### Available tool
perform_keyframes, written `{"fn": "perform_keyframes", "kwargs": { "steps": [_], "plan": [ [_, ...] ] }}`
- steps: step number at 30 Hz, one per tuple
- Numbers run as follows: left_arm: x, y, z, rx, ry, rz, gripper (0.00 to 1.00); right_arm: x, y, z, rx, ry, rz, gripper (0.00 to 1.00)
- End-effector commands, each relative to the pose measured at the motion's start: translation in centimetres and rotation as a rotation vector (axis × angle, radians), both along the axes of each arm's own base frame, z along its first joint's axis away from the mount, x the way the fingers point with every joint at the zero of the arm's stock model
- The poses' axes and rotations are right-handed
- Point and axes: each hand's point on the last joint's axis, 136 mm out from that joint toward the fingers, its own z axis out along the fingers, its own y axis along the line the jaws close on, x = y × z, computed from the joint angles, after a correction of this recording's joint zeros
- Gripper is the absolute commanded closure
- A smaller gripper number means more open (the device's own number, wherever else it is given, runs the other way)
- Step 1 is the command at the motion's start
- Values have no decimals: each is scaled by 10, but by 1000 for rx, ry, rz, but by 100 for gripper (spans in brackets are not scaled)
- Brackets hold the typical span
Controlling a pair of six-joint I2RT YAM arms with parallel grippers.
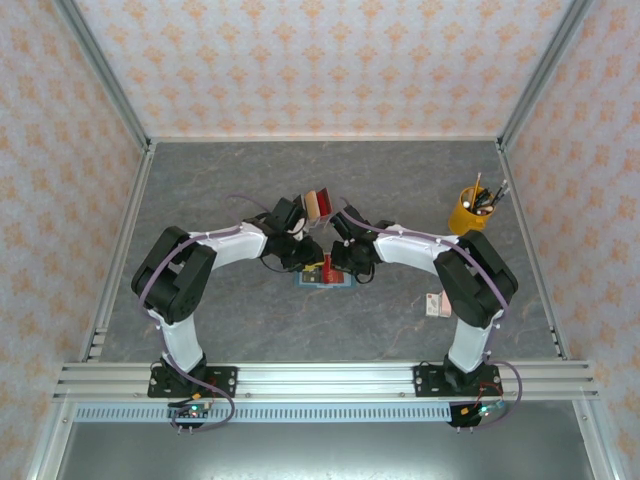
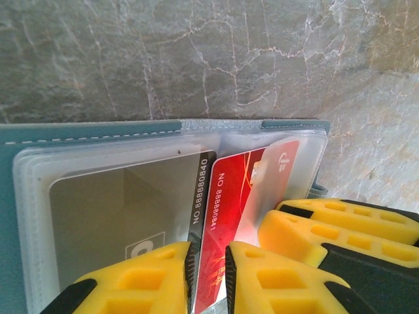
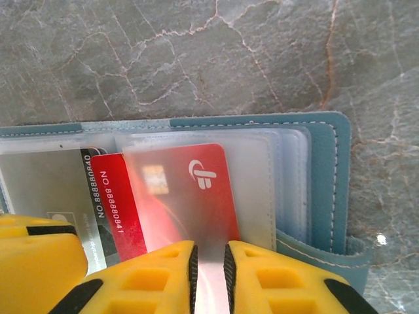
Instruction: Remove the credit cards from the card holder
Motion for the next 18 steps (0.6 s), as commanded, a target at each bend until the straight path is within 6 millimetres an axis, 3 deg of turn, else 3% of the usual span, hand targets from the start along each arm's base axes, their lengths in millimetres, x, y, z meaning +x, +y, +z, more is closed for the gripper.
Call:
{"fn": "perform_keyframes", "kwargs": {
  "steps": [1,18],
  "plan": [
    [1,-4,-1,-4,1,2,77,-10,-27,-29,-108,62,-51,78],
    [1,-5,-11,6,18,7,78,-10,-28,-34,-48,96,-108,79]
  ]
}}
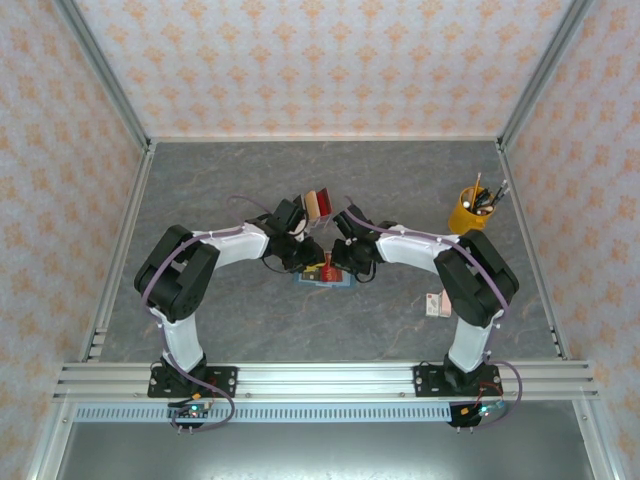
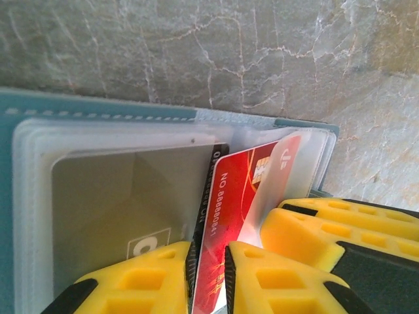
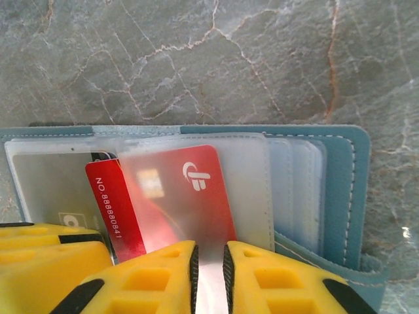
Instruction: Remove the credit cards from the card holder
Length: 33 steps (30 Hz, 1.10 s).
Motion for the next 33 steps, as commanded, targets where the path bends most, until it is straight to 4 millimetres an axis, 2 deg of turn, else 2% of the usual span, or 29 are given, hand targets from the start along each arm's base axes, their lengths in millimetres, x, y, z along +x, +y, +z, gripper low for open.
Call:
{"fn": "perform_keyframes", "kwargs": {
  "steps": [1,18,25,33],
  "plan": [
    [1,-3,-5,9,5,1,78,-14,-30,-33,-103,88,-62,79],
    [1,1,-16,46,19,-2,77,-15,-26,-33,-52,122,-77,79],
    [0,19,-24,149,23,32,79,-7,-45,-9,-143,37,-79,79],
    [1,12,-19,106,14,26,81,-3,-31,13,-73,-15,-10,78]
  ]
}}
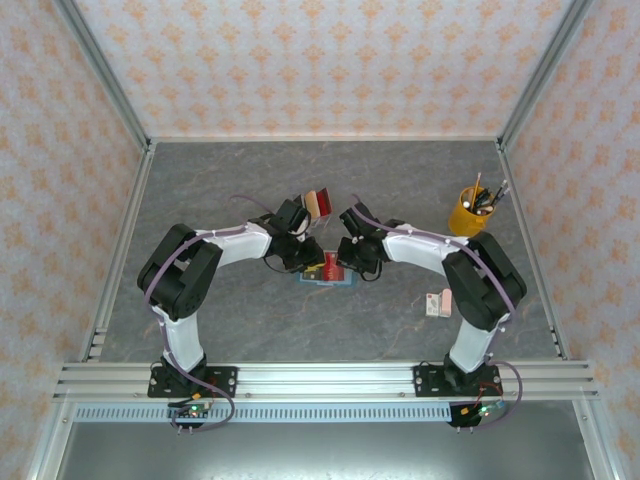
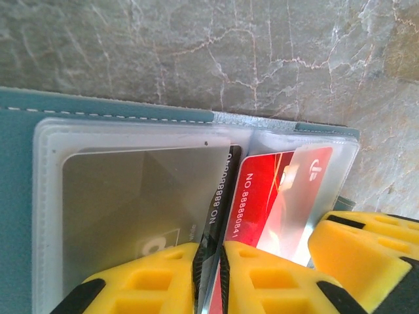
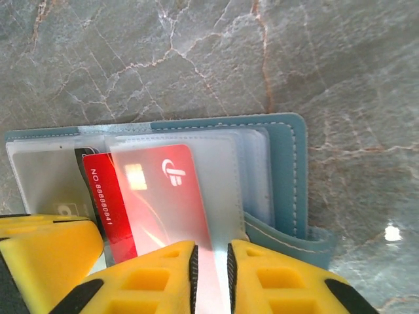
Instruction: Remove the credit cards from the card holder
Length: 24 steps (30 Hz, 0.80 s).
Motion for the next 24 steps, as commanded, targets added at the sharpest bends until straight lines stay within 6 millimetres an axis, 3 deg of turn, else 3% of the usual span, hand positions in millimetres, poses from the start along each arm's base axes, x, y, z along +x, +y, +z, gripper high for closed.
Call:
{"fn": "perform_keyframes", "kwargs": {
  "steps": [1,8,17,24],
  "plan": [
    [-2,10,-13,64,17,17,80,-3,-13,4,-50,-8,14,78],
    [1,7,-6,44,7,18,81,-12,7,-1,52,43,79,80],
    [0,9,-5,52,5,31,83,-13,-20,-27,-124,81,44,80],
    [5,-3,11,-22,-28,15,82,-16,-30,-40,-186,107,47,80]
  ]
}}
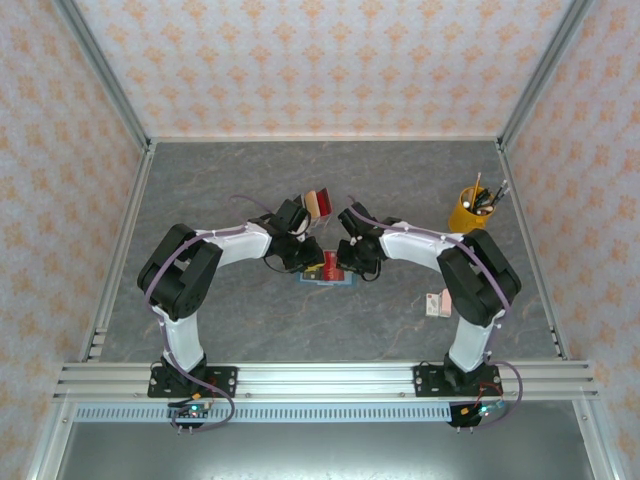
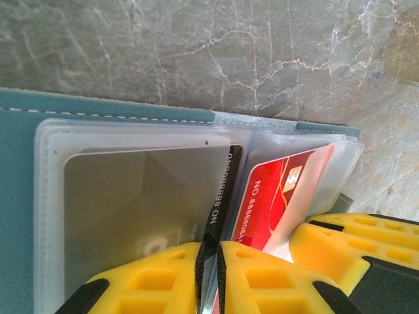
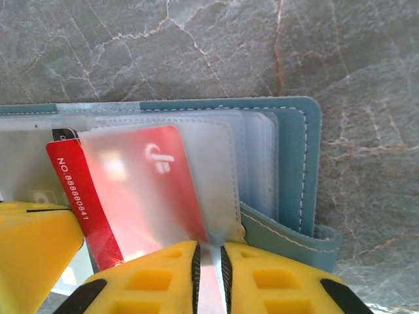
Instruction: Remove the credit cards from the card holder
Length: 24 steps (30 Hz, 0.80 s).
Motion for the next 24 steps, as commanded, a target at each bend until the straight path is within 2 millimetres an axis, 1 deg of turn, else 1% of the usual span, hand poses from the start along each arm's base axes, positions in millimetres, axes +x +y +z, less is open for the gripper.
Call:
{"fn": "perform_keyframes", "kwargs": {
  "steps": [1,4,9,16,20,24],
  "plan": [
    [5,-4,12,-27,-30,10,82,-11,-32,-30,-168,62,-17,80],
    [7,-9,15,-54,-41,2,81,-13,-34,-34,-183,69,-17,81],
    [8,-12,13,-62,-36,-5,80,-13,-35,-37,-184,75,-19,81],
    [6,-11,2,-37,-12,-10,78,-15,-34,-39,-179,81,-17,81],
    [4,-6,-4,11,5,-12,74,-16,-33,-41,-174,87,-16,81],
    [1,-7,-4,29,8,-29,72,-16,-32,-42,-167,90,-16,81]
  ]
}}
